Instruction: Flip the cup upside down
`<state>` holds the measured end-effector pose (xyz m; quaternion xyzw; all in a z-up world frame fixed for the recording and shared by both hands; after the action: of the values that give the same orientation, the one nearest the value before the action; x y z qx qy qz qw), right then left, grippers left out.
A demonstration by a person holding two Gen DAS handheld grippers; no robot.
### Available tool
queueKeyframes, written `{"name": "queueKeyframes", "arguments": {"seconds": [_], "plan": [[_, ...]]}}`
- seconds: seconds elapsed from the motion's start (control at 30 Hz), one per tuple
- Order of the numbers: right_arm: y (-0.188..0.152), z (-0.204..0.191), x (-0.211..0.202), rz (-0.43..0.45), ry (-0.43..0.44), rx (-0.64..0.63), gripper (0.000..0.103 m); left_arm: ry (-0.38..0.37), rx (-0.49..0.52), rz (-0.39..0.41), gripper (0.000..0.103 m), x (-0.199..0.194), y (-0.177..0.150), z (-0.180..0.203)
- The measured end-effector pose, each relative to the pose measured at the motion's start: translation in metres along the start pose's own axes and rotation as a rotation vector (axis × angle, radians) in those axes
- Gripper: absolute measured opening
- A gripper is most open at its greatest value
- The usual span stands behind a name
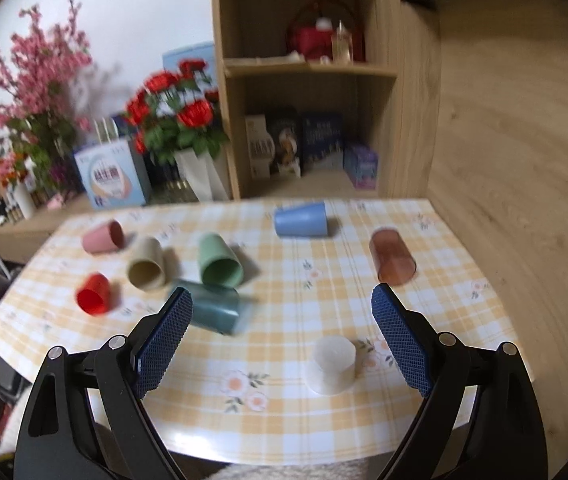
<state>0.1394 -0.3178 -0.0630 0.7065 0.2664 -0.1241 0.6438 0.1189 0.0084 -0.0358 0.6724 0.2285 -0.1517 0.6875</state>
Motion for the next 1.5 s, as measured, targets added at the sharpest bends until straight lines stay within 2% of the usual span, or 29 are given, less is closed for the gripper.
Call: {"name": "queueKeyframes", "arguments": {"seconds": [0.2,0.4,0.97,1.5], "plan": [[0.016,-0.022,-0.043,0.088,0.013,-0.007,0.088,-0.015,0.017,0.046,0.097,-0.027,0.012,0.009],[0.021,-0.030,-0.058,0.100,0.024,-0.016,0.088,-0.017,0.028,0.084,0.097,-0.042,0.016,0.015],[0.021,-0.028,-0.059,0.098,0.010,-0.007,0.088,0.018,0.041,0.089,0.097,-0.042,0.014,0.015],[0.021,-0.026,-0.058,0.092,0.009,-0.001,0.088,0.013,0.049,0.100,0.097,-0.045,0.014,0.019]]}}
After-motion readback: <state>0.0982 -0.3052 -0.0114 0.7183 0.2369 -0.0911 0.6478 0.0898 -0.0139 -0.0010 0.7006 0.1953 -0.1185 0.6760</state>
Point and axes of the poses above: each gripper's, at about its wrist camera, not at the fingertips, and x roughly the way its jaws point, z to its right, y to its top, the point moved 7 cm from there along x, roughly the way its jaws point, and after that the axes turned 8 degrees about y, right-handed, at the moved point
